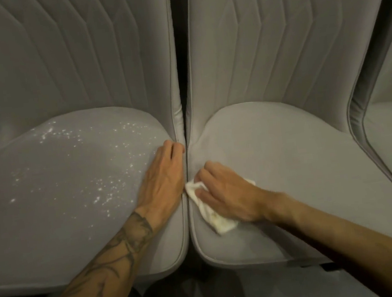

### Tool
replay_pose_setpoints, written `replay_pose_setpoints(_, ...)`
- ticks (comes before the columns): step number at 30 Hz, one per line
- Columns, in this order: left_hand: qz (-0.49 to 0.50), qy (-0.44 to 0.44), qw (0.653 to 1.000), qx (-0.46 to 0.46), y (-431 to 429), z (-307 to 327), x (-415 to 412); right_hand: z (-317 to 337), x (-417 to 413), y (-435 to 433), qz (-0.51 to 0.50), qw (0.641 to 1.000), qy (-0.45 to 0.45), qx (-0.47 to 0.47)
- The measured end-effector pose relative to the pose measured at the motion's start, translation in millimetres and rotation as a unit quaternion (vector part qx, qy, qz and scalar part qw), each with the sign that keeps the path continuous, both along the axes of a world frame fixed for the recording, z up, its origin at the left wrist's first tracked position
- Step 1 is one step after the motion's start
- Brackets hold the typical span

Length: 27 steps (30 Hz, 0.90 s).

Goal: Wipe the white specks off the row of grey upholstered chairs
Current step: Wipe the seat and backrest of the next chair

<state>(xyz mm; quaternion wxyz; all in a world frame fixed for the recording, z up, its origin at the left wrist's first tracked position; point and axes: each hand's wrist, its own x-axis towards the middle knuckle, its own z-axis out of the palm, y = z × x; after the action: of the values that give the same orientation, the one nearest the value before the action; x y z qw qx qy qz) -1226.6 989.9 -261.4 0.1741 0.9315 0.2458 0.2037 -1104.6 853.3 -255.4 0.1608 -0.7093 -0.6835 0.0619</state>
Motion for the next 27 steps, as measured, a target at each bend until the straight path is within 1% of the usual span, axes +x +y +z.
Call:
replay_pose_setpoints(1,-0.001,-0.002,1.000,0.006,1,-2,0,1,0,-14,0.021,1.000,0.008,-0.008)
replay_pose_setpoints(2,-0.004,-0.004,1.000,0.013,3,-3,1,2,8,-21,0.018,1.000,0.006,-0.010)
replay_pose_setpoints(4,-0.020,-0.007,0.999,0.043,3,-4,3,7,39,-20,-0.058,0.998,-0.018,-0.011)
replay_pose_setpoints(6,-0.039,0.000,0.997,0.072,2,-3,4,11,72,-19,-0.180,0.983,-0.027,-0.039)
replay_pose_setpoints(7,-0.047,0.009,0.996,0.079,1,-2,4,11,77,-21,-0.215,0.975,-0.041,-0.045)
replay_pose_setpoints(8,-0.052,0.016,0.995,0.084,1,-2,4,7,72,-24,-0.226,0.971,-0.056,-0.045)
replay_pose_setpoints(9,-0.053,0.023,0.995,0.085,1,-2,5,5,58,-28,-0.221,0.973,-0.062,-0.036)
replay_pose_setpoints(10,-0.055,0.030,0.994,0.089,2,-3,5,2,37,-35,-0.207,0.977,-0.044,-0.020)
replay_pose_setpoints(13,-0.058,0.045,0.992,0.104,4,-7,7,2,-26,-59,-0.123,0.992,0.005,0.014)
replay_pose_setpoints(15,-0.057,0.045,0.991,0.113,5,-9,8,6,-33,-70,-0.101,0.995,0.015,0.009)
replay_pose_setpoints(17,-0.053,0.035,0.992,0.114,7,-12,9,11,-16,-72,-0.134,0.991,-0.008,-0.004)
replay_pose_setpoints(19,-0.050,0.028,0.992,0.115,7,-14,10,13,6,-72,-0.214,0.976,-0.020,-0.016)
replay_pose_setpoints(21,-0.049,0.027,0.991,0.118,8,-16,10,11,5,-73,-0.270,0.962,-0.033,-0.014)
replay_pose_setpoints(22,-0.050,0.026,0.991,0.119,8,-17,11,6,-9,-73,-0.269,0.962,-0.039,0.000)
replay_pose_setpoints(24,-0.048,0.028,0.991,0.119,9,-19,11,-4,-53,-72,-0.225,0.974,-0.020,0.030)
replay_pose_setpoints(26,-0.050,0.034,0.991,0.117,10,-20,12,-8,-85,-73,-0.188,0.981,-0.012,0.037)
replay_pose_setpoints(27,-0.051,0.035,0.991,0.118,10,-21,12,-6,-88,-74,-0.186,0.982,-0.016,0.037)
